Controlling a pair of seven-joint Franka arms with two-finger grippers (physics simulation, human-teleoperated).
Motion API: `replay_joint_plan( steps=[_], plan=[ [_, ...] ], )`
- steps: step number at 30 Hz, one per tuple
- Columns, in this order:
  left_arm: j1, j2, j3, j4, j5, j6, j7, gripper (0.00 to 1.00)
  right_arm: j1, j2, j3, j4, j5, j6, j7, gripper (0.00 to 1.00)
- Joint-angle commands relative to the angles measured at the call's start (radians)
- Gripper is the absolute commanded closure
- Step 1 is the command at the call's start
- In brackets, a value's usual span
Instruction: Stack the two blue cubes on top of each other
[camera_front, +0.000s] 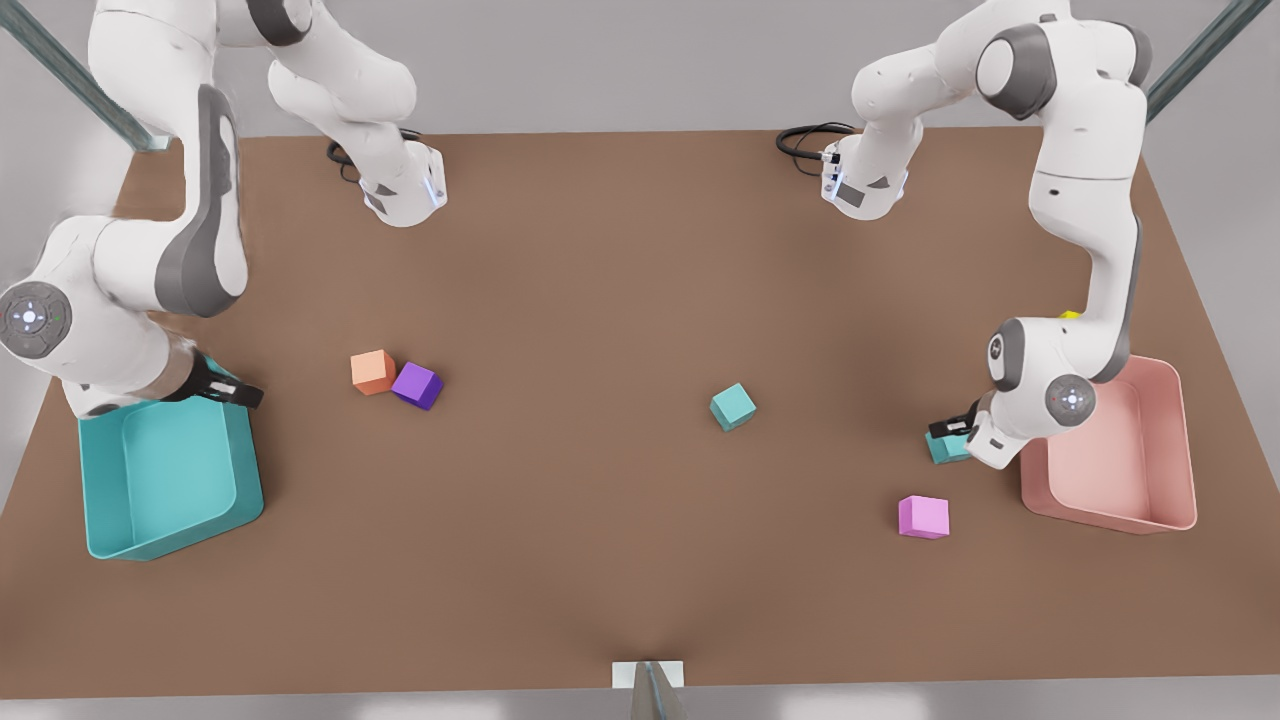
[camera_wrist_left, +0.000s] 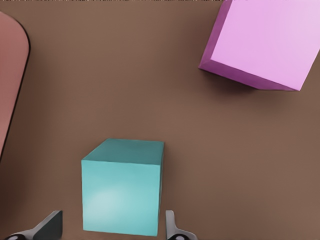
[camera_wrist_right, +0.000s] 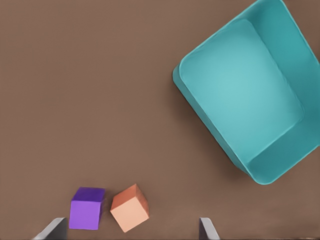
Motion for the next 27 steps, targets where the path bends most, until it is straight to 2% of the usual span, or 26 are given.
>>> replay_joint_plan(
  steps=[1, 9, 10, 12, 14, 15, 17, 20, 25, 27],
  plan=[
    [0.003, 0.018, 0.0, -0.001, 0.012, 0.083, -0.039, 0.0, 0.042, 0.078, 0.003, -0.001, 0.013, 0.116, 0.005, 0.0],
    [0.02, 0.05, 0.0, 0.001, 0.015, 0.1, -0.039, 0.0, 0.031, 0.112, 0.008, -0.015, 0.013, 0.142, 0.01, 0.0],
    [0.02, 0.054, 0.0, 0.001, 0.015, 0.098, -0.039, 0.0, 0.011, 0.121, 0.008, -0.131, 0.013, 0.313, 0.01, 0.0],
    [0.018, 0.06, 0.0, 0.004, 0.015, 0.098, -0.039, 0.0, -0.003, 0.097, 0.012, -0.239, 0.011, 0.378, 0.004, 0.0],
    [0.017, 0.07, 0.0, 0.01, 0.015, 0.1, -0.039, 0.02, -0.006, 0.078, 0.014, -0.242, 0.01, 0.378, -0.007, 0.0],
    [0.017, 0.071, 0.0, 0.013, 0.015, 0.1, -0.043, 0.09, -0.006, 0.061, 0.014, -0.251, 0.01, 0.378, -0.007, 0.0],
    [0.014, 0.071, 0.0, 0.015, 0.015, 0.098, -0.044, 0.34, -0.006, -0.011, 0.014, -0.295, 0.01, 0.372, -0.007, 0.0],
    [0.007, 0.048, -0.004, 0.015, 0.015, 0.078, -0.052, 0.33, -0.003, -0.028, 0.018, -0.295, 0.01, 0.363, -0.007, 0.0],
    [0.009, -0.053, -0.197, 0.038, 0.013, -0.152, -0.191, 0.31, -0.001, -0.028, 0.018, -0.295, 0.01, 0.361, -0.005, 0.0],
    [0.004, -0.053, -0.326, 0.061, 0.013, -0.221, -0.305, 0.31, -0.001, -0.029, 0.018, -0.295, 0.01, 0.36, -0.004, 0.0]
  ],
)
